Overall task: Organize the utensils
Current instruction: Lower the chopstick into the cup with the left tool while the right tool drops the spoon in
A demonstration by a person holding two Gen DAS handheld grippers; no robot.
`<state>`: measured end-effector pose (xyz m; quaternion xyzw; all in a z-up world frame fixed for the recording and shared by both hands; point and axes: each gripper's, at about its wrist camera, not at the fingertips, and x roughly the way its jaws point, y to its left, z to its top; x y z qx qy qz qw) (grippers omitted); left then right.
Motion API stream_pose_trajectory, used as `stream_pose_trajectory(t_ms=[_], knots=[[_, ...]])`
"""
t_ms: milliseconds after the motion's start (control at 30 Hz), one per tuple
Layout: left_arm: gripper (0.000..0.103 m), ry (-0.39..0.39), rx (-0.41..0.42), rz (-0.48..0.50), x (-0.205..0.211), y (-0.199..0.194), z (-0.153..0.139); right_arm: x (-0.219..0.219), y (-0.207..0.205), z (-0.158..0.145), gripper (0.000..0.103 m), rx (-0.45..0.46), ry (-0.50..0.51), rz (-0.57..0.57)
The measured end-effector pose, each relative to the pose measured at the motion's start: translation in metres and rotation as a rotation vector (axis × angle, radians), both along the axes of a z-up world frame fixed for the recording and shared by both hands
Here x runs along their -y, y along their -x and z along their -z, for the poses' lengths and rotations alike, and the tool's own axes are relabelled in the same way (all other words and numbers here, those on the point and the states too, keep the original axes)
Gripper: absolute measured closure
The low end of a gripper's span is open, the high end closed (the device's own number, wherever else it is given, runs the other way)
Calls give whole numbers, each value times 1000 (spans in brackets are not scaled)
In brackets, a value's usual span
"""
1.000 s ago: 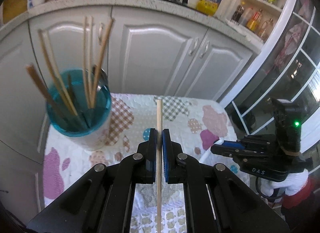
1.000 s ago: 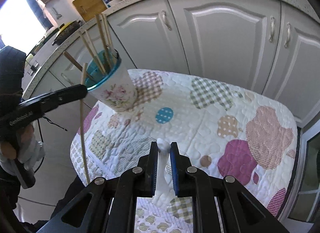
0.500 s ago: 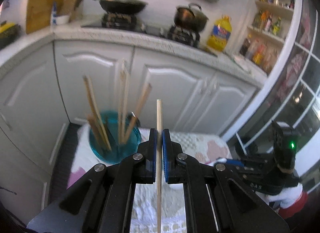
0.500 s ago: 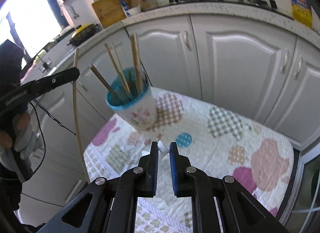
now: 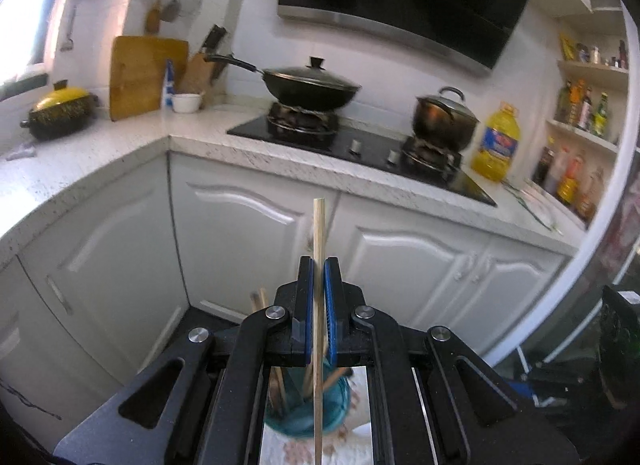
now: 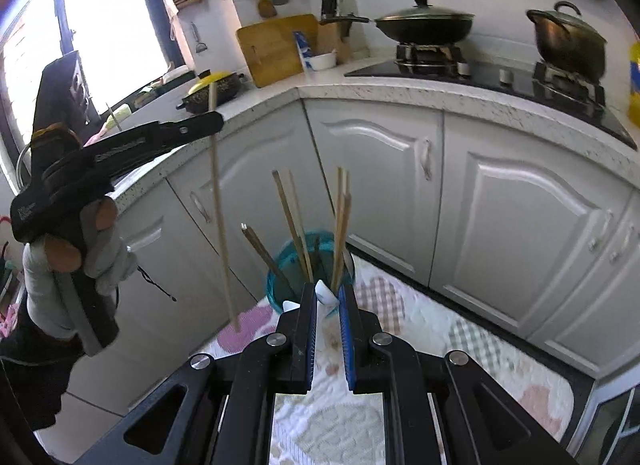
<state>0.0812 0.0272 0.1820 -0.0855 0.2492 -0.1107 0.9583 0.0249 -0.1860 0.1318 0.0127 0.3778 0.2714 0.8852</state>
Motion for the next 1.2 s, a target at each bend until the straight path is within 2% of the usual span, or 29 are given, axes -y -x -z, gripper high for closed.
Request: stream_pose_trajectory(t_ms=[133, 400, 533, 967, 1200], knots=[[99, -13, 42, -49, 2, -14, 4, -14, -19, 4, 93, -3, 14, -16], [99, -39, 97, -136, 5, -36, 25, -34, -49, 30, 93, -51, 37, -47], [99, -81, 123, -160, 9, -41, 38, -40, -62, 40, 93, -62, 48, -56], [99, -110, 36, -156, 12, -55, 85, -62, -81, 81, 92, -142, 91, -118], [99, -123, -26, -125, 16, -53, 102, -62, -86, 111, 92, -218, 68, -97]])
